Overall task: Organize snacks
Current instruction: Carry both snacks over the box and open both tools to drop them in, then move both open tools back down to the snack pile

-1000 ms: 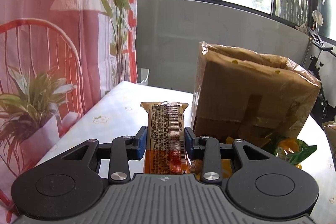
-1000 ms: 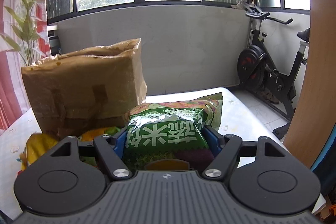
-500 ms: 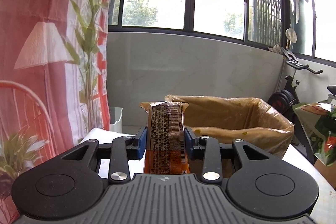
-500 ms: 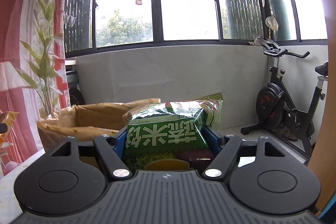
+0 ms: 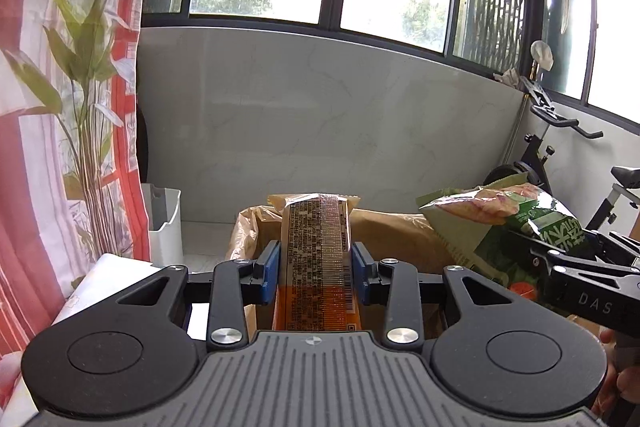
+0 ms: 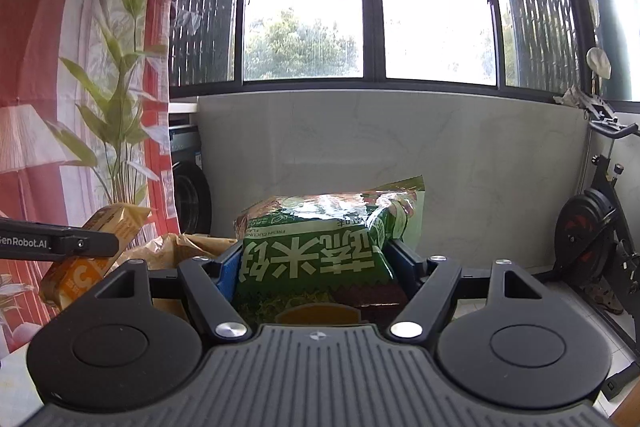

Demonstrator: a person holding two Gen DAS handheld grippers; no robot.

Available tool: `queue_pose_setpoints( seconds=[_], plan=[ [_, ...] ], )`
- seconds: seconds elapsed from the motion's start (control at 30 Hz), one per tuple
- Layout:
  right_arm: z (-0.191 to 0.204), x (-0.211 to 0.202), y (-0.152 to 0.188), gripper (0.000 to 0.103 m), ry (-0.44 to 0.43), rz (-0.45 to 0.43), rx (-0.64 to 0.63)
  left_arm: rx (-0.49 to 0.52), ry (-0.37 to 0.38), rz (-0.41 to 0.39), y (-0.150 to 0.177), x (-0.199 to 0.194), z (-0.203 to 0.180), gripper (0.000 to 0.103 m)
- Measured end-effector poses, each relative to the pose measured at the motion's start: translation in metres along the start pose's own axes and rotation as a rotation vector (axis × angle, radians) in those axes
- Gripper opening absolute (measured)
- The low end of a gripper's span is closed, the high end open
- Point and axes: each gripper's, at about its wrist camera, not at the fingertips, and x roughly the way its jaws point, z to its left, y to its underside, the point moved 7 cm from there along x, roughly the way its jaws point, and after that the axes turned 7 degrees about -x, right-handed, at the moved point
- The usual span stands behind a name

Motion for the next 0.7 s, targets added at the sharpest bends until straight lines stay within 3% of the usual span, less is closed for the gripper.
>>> queue_pose_setpoints(
  seconds=[0.1,0.17,0.27,0.6,0.7],
  plan=[
    [0.002,0.021,0.009,0.075,-0.014,0.053,0.004,0.008,-0.01,0.024,0.002,0.019,0.002,0.041],
    [0.0,0.028,0.013,0.077,-0.02,0.083,0.019,0.013,-0.028,0.02,0.005,0.023,0.003,0.057],
    [-0.003,0.028,0.016,0.091,-0.036,0.1,0.051,0.047,-0.05,-0.011,0.005,0.016,0.005,0.07],
    [-0.004,-0.041,0.007,0.093,-0.104,0.026,0.112,0.061,0.019,0.036,0.005,-0.041,0.022,0.07],
    [-0.002,-0.069,0.004,0.1,-0.114,0.003,0.125,0.039,0.027,0.015,0.001,-0.073,0.031,0.07]
  ],
)
